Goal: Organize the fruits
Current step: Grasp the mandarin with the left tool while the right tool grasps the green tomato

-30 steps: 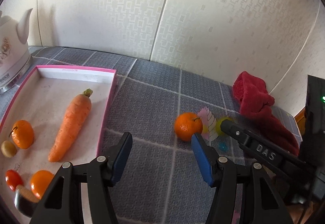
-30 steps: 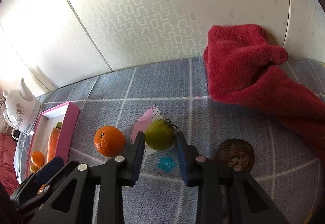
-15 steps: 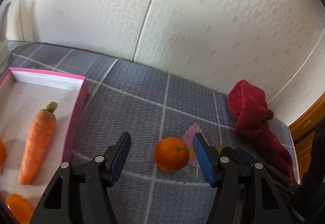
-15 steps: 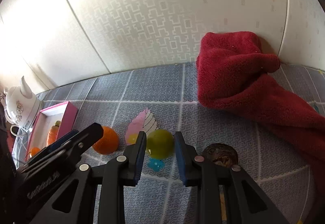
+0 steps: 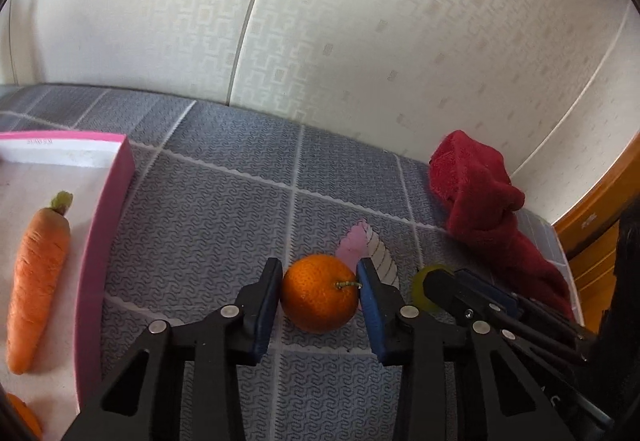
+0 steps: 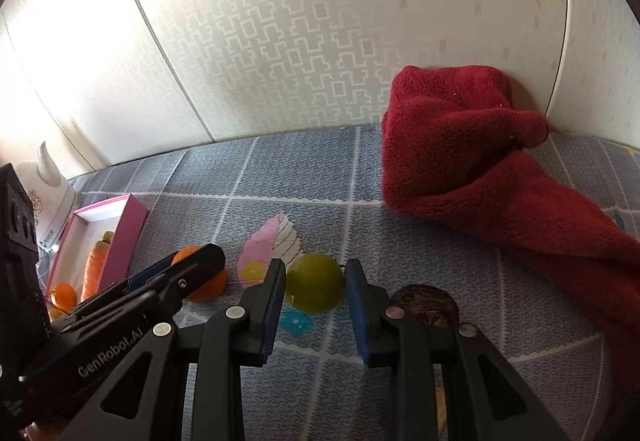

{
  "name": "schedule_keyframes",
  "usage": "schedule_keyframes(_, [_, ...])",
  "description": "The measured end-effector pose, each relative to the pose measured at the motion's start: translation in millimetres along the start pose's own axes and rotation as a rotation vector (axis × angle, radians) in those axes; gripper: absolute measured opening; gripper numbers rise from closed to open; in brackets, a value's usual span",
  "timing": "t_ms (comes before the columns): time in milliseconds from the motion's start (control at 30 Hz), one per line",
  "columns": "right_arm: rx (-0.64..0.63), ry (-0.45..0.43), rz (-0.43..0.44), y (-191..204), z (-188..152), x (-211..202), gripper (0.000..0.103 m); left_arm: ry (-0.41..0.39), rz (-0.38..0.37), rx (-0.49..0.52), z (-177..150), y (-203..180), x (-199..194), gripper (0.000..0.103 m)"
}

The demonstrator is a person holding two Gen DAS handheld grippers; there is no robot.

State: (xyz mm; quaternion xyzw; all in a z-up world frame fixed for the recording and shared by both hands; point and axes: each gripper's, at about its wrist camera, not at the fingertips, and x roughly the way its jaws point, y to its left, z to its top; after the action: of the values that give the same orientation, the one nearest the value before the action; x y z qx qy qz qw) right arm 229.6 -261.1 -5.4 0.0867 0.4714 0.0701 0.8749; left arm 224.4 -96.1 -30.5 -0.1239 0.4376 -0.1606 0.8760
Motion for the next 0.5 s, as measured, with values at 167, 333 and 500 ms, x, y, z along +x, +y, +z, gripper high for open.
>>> schedule_keyframes(167, [-0.009, -0.012, -0.012, 0.1, 0.4, 1.5, 0.031, -0.008, -0.011, 0.0, -3.2, 1.4, -2.6, 0.038])
schedule_keyframes(333, [0.005, 0.004, -0.001, 1.4, 0.9, 9.0, 0.034, -0.018, 0.011, 0.001, -11.1, 2.8, -10.6, 0.038])
schedule_keyframes(500, [0.009, 0.029, -0.003, 0.4, -1.4, 15.3, 0.034, -0.033, 0.08, 0.088, -28.0, -5.9, -25.8, 0.038])
